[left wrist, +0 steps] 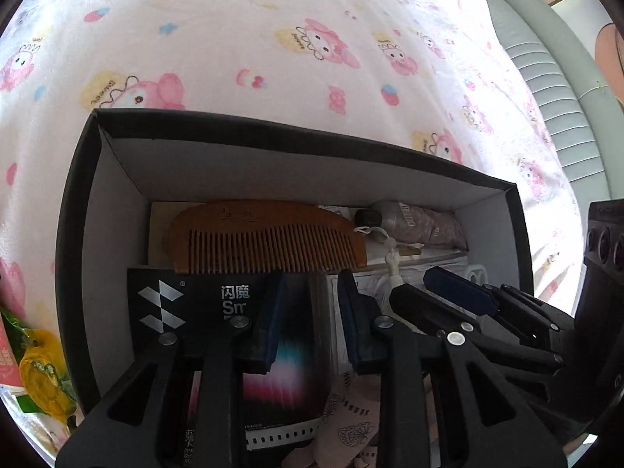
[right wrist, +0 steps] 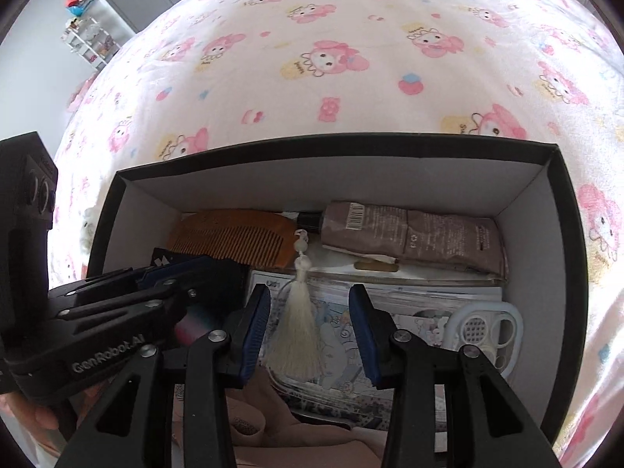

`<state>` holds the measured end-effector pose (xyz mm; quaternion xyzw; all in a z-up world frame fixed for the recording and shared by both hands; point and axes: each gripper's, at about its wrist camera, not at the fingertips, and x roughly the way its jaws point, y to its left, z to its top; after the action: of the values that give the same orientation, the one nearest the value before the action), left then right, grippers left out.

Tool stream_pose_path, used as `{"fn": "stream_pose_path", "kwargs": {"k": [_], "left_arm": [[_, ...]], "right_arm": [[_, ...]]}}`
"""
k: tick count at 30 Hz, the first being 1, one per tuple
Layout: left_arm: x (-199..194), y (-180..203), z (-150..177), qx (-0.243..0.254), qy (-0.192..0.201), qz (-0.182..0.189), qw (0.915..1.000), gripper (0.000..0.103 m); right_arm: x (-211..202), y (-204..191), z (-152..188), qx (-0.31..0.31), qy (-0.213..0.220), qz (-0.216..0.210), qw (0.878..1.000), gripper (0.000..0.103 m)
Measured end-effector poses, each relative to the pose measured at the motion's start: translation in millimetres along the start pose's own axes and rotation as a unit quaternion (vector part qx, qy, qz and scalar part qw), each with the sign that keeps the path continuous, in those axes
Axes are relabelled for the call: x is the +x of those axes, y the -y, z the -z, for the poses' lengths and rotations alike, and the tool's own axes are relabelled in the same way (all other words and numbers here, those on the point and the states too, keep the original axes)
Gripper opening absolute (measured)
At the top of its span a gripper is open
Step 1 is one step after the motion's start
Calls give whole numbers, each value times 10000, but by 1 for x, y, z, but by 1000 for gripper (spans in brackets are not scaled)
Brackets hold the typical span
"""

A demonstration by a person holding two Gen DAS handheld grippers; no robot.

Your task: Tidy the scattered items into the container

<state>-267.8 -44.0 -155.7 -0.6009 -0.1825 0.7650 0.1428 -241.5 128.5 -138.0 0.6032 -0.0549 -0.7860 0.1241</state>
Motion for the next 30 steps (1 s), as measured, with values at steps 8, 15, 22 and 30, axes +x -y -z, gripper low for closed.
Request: {"fn": "stream_pose_path", "kwargs": {"k": [8,15,22,30], "left_arm": [[-65,24,46,634,804,244,9944,29],[-128,54,105,1108,1569,83,9813,33],[-162,75,159,1283,1773,28,9757,33],[-175,74,208,1206,1794,-145,9762,33]], "right_arm": [[-42,-7,25,-40,572,373,9977,38],[-98,-22,75,-84,1206,244,9924,38],[-145,-41,134,-82,1552,258,9875,38],[-164,-58,182,-257,1628,311,9858,38]]}}
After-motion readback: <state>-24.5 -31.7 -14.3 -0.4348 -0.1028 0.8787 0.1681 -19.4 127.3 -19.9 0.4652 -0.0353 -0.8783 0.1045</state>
